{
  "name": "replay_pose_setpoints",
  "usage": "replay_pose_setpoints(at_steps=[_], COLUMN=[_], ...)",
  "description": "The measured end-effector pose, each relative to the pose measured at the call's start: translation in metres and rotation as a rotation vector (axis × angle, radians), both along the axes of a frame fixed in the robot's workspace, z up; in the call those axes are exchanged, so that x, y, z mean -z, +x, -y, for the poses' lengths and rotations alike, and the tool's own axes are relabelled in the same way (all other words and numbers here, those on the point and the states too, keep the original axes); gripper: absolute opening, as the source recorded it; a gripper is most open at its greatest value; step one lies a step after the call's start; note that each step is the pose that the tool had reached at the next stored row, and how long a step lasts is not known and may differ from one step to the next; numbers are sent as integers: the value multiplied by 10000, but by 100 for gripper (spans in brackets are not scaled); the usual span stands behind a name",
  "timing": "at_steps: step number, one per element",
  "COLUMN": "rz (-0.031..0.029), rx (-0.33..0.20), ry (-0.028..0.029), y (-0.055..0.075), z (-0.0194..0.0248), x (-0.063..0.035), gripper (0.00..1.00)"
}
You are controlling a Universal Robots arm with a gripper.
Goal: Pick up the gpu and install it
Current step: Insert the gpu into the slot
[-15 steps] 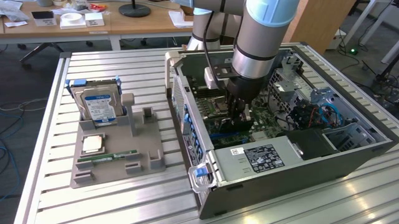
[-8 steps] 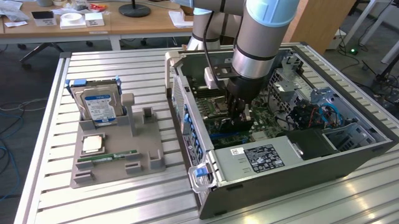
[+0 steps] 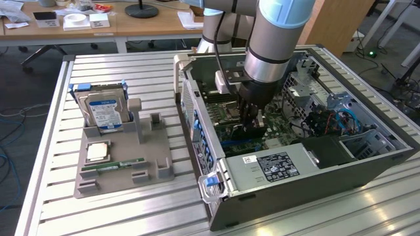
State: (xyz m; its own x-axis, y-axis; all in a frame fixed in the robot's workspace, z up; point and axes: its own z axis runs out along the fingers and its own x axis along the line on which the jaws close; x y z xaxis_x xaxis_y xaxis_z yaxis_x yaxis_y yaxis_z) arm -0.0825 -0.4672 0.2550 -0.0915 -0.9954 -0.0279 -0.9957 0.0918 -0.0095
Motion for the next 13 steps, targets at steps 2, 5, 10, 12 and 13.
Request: replay_pose_setpoints(at_steps=[2,5,10,12,13], rz=[-1,-1,-2,-1,0], rx=[-47,-156,-194,-250,-281], ry=[9,17,25,31,32], y=[-1,0,-1,-1,0], z=[0,0,1,1,1], x=[-1,-1,-2,-2,-2], gripper=[27,27,27,27,27])
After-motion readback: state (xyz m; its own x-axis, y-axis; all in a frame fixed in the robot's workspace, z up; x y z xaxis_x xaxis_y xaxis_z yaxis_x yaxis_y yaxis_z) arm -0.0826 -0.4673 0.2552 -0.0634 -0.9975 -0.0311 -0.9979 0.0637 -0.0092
